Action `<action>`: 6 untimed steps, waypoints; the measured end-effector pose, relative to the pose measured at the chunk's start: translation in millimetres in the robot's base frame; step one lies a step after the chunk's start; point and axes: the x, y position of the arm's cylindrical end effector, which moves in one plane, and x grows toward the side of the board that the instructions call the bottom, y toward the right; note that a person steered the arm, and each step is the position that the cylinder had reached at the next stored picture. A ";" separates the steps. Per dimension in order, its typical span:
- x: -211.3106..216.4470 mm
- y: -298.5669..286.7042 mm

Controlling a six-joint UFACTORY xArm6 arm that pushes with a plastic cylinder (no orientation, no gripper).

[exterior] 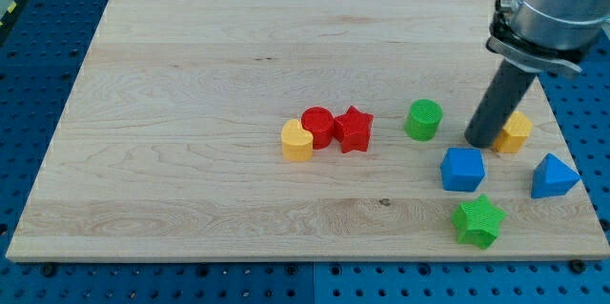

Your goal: Move the yellow hexagon closer to the red star

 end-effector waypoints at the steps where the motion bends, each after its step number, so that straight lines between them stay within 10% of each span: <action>1: -32.5 -9.3; 6: -8.2 86.2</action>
